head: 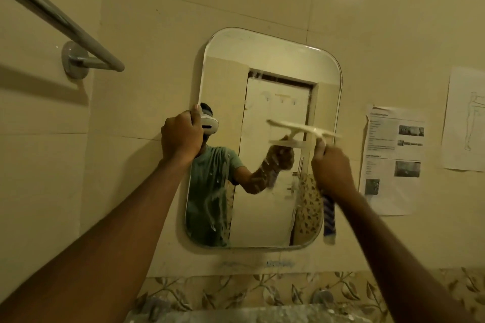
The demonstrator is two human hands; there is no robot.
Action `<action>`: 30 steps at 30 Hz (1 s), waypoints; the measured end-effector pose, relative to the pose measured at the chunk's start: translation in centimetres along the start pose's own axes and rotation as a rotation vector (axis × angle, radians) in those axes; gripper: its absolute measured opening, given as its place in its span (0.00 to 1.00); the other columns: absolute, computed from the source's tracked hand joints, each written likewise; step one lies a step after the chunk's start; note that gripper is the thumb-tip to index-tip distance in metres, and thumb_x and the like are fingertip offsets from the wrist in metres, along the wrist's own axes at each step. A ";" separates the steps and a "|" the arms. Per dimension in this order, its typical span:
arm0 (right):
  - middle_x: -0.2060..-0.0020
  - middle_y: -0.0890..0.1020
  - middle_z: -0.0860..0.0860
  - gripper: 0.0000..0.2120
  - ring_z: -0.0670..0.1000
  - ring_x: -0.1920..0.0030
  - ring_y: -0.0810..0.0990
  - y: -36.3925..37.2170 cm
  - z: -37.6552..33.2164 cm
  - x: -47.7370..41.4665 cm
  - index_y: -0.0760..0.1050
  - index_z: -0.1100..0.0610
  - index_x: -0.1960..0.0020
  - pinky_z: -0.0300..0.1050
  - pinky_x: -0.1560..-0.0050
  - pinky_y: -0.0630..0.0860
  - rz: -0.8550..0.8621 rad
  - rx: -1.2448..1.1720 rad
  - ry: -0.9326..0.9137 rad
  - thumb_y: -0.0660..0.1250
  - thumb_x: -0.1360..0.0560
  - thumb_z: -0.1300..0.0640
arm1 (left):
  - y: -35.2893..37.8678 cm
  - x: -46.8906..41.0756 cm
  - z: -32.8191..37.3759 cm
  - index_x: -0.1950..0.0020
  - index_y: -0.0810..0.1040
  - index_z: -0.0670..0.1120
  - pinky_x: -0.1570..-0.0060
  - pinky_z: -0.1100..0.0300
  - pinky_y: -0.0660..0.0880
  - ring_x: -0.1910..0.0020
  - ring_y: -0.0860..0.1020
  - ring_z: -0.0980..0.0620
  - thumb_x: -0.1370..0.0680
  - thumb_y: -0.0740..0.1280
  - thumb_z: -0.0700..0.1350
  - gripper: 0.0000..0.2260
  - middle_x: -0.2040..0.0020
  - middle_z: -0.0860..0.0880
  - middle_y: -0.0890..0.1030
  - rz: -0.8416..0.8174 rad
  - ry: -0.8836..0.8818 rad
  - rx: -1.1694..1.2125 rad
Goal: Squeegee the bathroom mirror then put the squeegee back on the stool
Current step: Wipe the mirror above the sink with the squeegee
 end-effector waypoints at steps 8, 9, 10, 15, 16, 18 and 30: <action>0.71 0.75 0.52 0.21 0.47 0.77 0.73 -1.5 -2.7 0.8 0.73 0.58 0.60 0.40 0.77 0.71 -0.054 -0.015 0.020 0.51 0.16 0.49 | -0.3 -0.5 -0.2 0.50 0.81 0.38 0.56 0.50 0.76 0.54 0.80 0.38 0.17 0.51 0.56 0.26 0.54 0.36 0.83 -0.074 -0.017 0.004; 0.71 0.75 0.52 0.20 0.47 0.77 0.73 -2.2 -4.5 -0.7 0.72 0.57 0.60 0.40 0.77 0.72 -0.040 -0.020 -0.019 0.51 0.16 0.50 | -0.4 -0.5 -0.2 0.50 0.81 0.38 0.56 0.50 0.76 0.54 0.81 0.38 0.17 0.51 0.56 0.26 0.54 0.36 0.83 -0.076 -0.011 0.000; 0.71 0.75 0.53 0.19 0.48 0.76 0.73 -2.8 -6.5 -2.2 0.72 0.57 0.60 0.40 0.76 0.73 -0.024 -0.022 -0.060 0.51 0.16 0.51 | -0.4 -0.5 -0.2 0.50 0.81 0.38 0.56 0.51 0.77 0.55 0.81 0.38 0.17 0.51 0.56 0.26 0.55 0.36 0.83 -0.079 -0.001 -0.003; 0.69 0.75 0.53 0.19 0.48 0.75 0.74 -3.7 -13.5 -8.6 0.71 0.59 0.59 0.40 0.74 0.73 0.050 -0.001 -0.067 0.52 0.17 0.49 | -0.6 -0.6 -0.3 0.50 0.81 0.37 0.57 0.54 0.78 0.55 0.81 0.40 0.17 0.51 0.55 0.26 0.55 0.37 0.83 -0.111 0.015 0.012; 0.68 0.75 0.53 0.18 0.49 0.75 0.75 -3.6 -14.0 -9.3 0.72 0.61 0.56 0.41 0.72 0.74 0.054 0.004 -0.059 0.52 0.17 0.49 | -0.7 -0.6 -0.3 0.50 0.81 0.37 0.58 0.55 0.76 0.55 0.81 0.40 0.17 0.51 0.55 0.26 0.55 0.38 0.83 -0.116 0.011 0.013; 0.66 0.75 0.53 0.15 0.48 0.74 0.75 -3.0 -14.3 -9.5 0.72 0.61 0.50 0.39 0.74 0.74 0.029 0.036 -0.071 0.52 0.17 0.52 | -0.6 -0.7 -0.3 0.49 0.81 0.37 0.57 0.55 0.76 0.55 0.81 0.41 0.17 0.51 0.55 0.25 0.55 0.38 0.83 -0.119 0.006 0.013; 0.71 0.76 0.52 0.21 0.47 0.76 0.75 0.3 -9.4 0.3 0.72 0.58 0.61 0.38 0.76 0.71 -0.149 0.059 -0.020 0.50 0.16 0.49 | -0.6 -0.7 -0.2 0.48 0.81 0.36 0.57 0.54 0.74 0.53 0.80 0.39 0.16 0.51 0.52 0.24 0.53 0.36 0.83 -0.115 -0.018 0.026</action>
Point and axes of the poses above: each hand's wrist, its own x-axis away from the middle knuckle, its own y-axis out of the palm, z = x × y, the point moved 2 cm from there along -x, towards the middle knuckle
